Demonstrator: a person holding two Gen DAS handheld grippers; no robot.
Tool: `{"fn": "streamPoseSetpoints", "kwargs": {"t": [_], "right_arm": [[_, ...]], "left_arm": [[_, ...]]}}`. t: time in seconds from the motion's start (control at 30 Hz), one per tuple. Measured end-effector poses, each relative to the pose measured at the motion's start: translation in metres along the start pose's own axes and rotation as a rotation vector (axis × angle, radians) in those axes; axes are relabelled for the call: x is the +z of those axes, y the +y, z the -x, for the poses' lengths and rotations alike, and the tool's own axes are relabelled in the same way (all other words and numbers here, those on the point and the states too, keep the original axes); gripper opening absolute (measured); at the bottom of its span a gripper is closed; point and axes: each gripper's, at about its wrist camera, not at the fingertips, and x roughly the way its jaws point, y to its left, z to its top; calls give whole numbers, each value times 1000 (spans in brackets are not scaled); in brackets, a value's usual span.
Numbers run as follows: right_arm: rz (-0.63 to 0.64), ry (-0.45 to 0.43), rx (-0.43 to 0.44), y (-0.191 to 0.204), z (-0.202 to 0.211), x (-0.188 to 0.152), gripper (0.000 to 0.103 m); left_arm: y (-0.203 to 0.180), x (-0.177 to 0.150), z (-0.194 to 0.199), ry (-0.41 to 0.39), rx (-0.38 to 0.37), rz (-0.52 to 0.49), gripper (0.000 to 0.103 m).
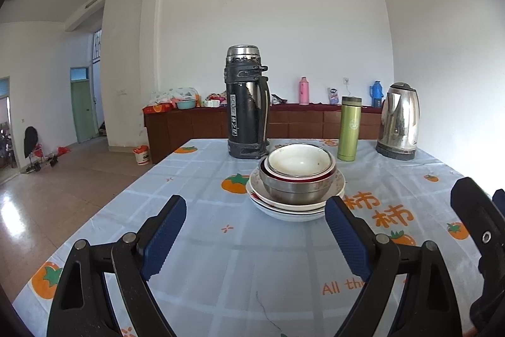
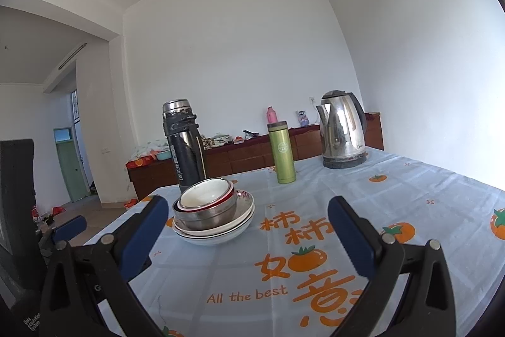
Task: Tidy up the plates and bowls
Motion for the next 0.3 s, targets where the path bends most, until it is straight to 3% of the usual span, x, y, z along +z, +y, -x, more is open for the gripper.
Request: {"fn": "streamPoseSetpoints", "kwargs": {"t": [0.3], "right_arm": [[-2,8,-4,-3,-2,0,103]], "left_arm": [[1,2,1,-1,3,3,91]]}}
